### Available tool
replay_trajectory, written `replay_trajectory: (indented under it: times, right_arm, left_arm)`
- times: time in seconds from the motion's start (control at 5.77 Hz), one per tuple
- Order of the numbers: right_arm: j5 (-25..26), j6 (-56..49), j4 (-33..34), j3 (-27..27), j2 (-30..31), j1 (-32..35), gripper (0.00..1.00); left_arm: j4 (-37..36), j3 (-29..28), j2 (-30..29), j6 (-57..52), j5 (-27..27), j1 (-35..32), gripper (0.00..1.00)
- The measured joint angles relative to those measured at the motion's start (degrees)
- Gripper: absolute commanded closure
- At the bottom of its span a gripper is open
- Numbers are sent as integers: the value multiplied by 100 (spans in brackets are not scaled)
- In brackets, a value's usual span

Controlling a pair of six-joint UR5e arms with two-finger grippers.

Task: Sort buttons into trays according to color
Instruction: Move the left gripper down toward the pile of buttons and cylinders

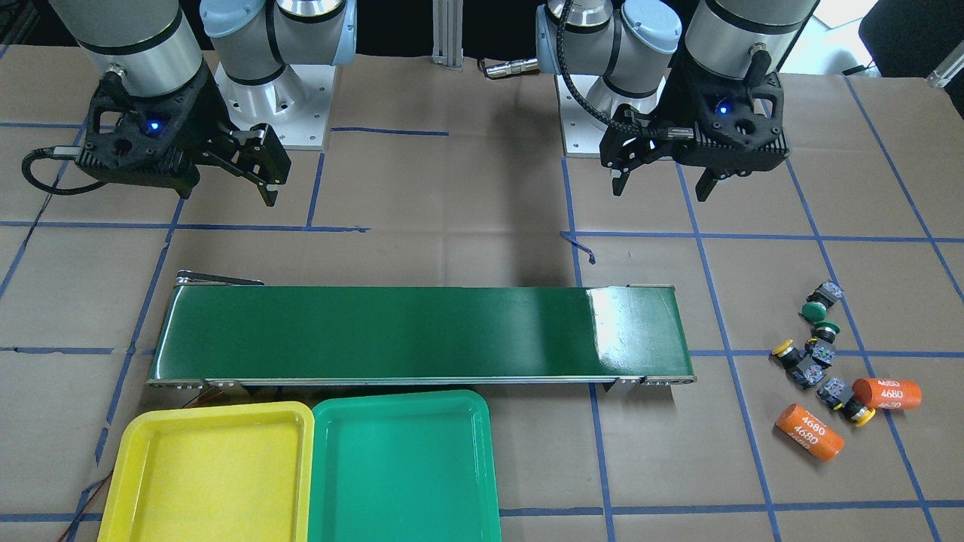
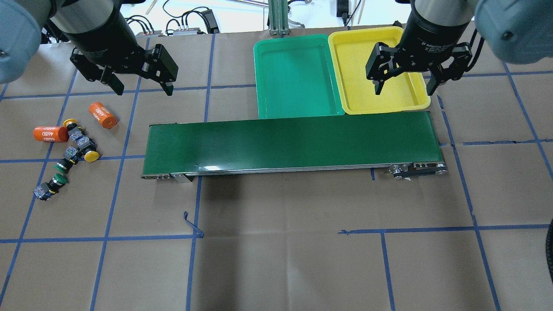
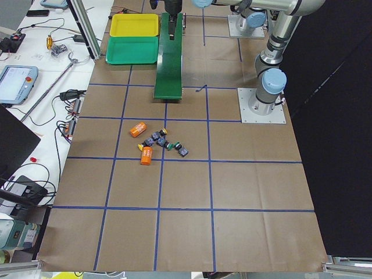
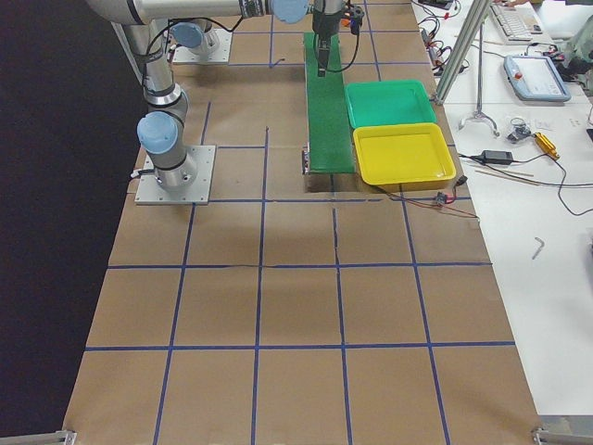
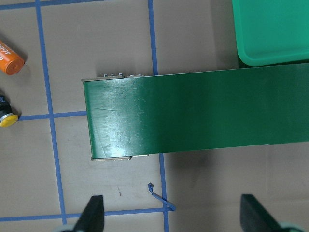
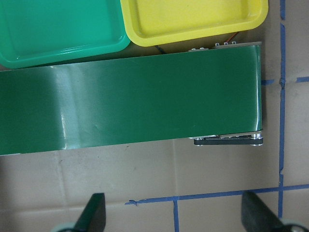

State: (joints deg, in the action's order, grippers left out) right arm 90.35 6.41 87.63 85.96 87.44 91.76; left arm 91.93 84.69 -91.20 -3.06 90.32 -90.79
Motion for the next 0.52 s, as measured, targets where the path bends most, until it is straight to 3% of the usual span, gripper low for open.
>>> replay_trajectory:
  times: [0.52]
  right_arm:
    - [0,-1,-2,0,-3,0,0]
  left_arm:
    - [59,15,-4,-58,67,134,1]
